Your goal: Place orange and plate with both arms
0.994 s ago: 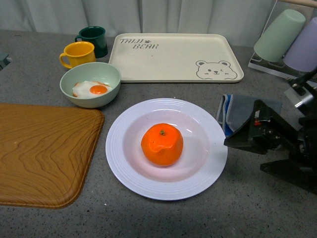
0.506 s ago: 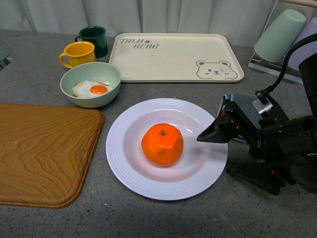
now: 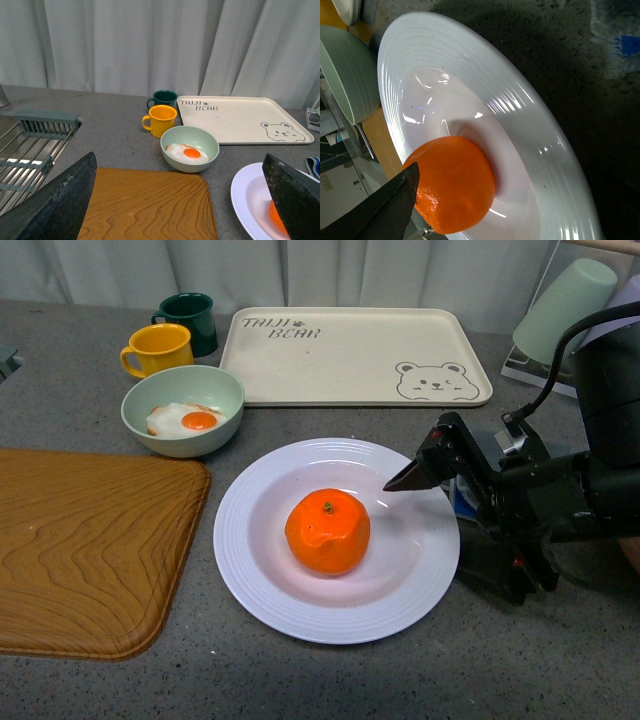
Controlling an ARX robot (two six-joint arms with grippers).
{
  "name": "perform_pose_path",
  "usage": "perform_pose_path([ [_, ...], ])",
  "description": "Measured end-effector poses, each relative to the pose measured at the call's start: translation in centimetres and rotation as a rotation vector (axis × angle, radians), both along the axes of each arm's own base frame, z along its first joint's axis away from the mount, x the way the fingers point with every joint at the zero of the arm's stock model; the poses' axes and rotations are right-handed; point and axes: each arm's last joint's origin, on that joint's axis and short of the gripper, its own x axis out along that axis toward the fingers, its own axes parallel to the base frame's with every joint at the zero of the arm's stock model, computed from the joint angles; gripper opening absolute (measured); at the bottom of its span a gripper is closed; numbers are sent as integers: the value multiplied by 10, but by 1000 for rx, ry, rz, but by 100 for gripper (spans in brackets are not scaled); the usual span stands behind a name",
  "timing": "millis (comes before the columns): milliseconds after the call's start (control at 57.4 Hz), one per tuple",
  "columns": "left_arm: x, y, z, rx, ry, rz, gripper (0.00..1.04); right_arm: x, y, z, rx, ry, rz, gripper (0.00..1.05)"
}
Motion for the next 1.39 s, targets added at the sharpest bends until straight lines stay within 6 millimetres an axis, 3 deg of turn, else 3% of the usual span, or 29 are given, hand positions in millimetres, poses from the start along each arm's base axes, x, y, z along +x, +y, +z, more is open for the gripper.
perform_pose_path([
  [122,0,0,0,0,0,0,98,3,3,-2,0,22,-4,94],
  [575,0,0,0,0,0,0,98,-3,-1,-8,-71,112,3,19],
  [715,0,0,0,0,0,0,98,5,1,6,-39,55,27,5],
  [1168,0,0,0,0,0,0,98,1,-7,8,11,-159,-28,4],
  [1394,0,0,0,0,0,0,98,32,-6,29,57,-233,-52,4],
])
